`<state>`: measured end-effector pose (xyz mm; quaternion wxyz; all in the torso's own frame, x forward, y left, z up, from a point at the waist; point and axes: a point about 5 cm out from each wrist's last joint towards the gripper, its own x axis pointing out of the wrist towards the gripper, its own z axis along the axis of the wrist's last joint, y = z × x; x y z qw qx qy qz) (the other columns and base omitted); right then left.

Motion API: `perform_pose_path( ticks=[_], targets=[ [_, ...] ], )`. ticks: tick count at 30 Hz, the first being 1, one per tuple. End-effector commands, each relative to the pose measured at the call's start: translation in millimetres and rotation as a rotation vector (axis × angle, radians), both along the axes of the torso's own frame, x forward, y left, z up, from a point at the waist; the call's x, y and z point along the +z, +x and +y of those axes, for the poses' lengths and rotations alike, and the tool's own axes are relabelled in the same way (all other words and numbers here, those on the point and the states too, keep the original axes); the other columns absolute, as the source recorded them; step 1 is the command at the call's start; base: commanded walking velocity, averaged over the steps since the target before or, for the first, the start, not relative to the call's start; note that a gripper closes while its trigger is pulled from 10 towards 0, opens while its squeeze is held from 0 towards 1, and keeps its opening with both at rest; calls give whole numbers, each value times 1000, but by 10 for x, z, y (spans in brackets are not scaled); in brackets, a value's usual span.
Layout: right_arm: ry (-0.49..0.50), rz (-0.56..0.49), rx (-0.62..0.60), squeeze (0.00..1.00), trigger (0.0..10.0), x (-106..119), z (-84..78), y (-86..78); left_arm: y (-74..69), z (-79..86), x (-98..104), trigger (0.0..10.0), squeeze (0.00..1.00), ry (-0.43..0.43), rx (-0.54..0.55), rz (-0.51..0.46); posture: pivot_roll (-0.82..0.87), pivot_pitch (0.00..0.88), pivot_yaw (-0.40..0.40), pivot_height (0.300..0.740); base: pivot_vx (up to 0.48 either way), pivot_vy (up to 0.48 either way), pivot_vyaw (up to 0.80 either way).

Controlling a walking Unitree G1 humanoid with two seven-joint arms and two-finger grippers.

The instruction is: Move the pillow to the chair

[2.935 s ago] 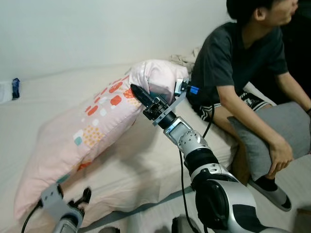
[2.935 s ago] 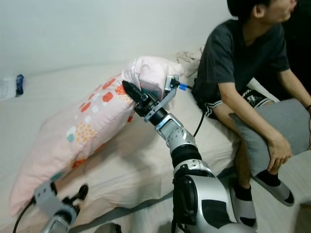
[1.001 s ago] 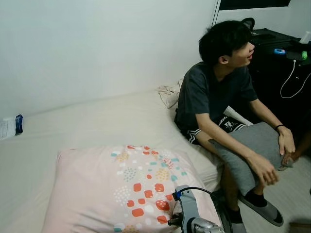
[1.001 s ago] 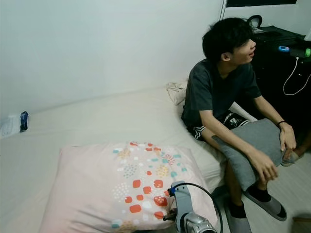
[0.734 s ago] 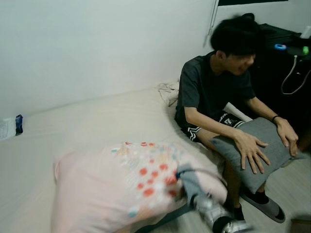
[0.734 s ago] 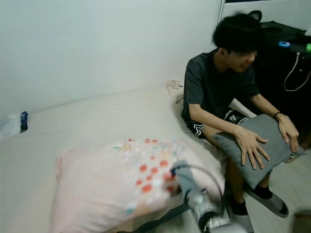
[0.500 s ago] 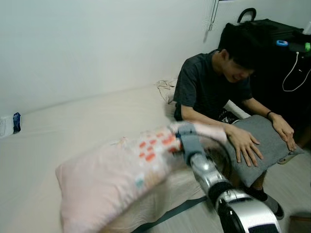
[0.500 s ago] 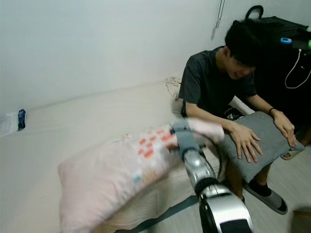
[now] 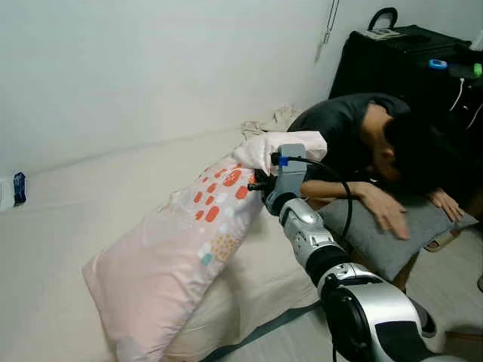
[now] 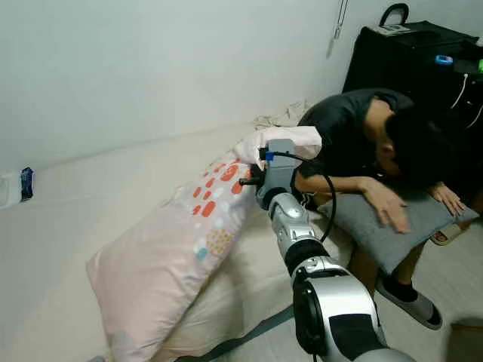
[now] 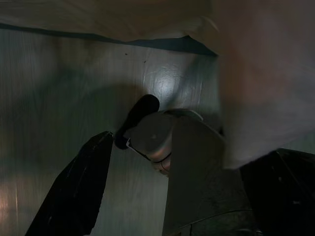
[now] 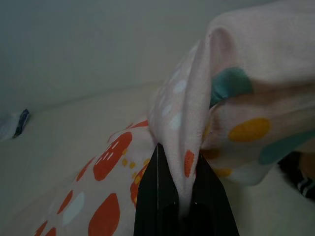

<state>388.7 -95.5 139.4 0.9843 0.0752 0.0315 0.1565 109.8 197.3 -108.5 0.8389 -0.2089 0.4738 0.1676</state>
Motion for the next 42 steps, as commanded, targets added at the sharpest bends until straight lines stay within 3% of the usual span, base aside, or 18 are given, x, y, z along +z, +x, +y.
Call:
perform_pose_path(
  ticks=[1,7,19,26,28,33,37,40,42],
  targets=[
    [37,-79,-28,0,10000,227,-31,77,-57,-11,-20,10000,0,-7,-9,27,4,9,-66,740,0,0,0],
    [45,36,-56,0,10000,-23,-98,14,-56,-32,-23,10000,0,-13,-7,28,8,10,-66,727,0,0,-221],
    [58,31,-2,0,10000,-72,-44,-25,-69,-45,-28,10000,0,-16,-10,31,13,14,-69,732,0,0,-92],
    [32,93,-28,0,10000,-184,-79,-54,-75,-49,-30,10000,0,-17,-9,32,15,13,-70,740,0,0,-430],
    [-1,164,-44,0,10000,-384,-135,-139,-76,-50,-30,10000,0,-17,-8,32,16,17,-70,740,0,0,-756],
    [-51,240,-57,0,10000,-602,-191,-249,-79,-51,-31,10000,0,-17,-6,31,18,20,-72,740,0,0,-753],
    [-101,406,-93,0,10000,-1040,-333,-529,-80,-46,-30,10000,0,-16,0,28,19,27,-76,740,0,0,-745],
    [-82,465,-123,0,10000,-1171,-399,-630,-85,-48,-31,10000,0,-16,-2,30,16,28,-75,740,0,0,-744],
    [-131,519,-155,0,10000,-1317,-513,-756,-92,-52,-34,10000,0,-16,-8,33,15,31,-69,740,0,0,-741]
  ],
)
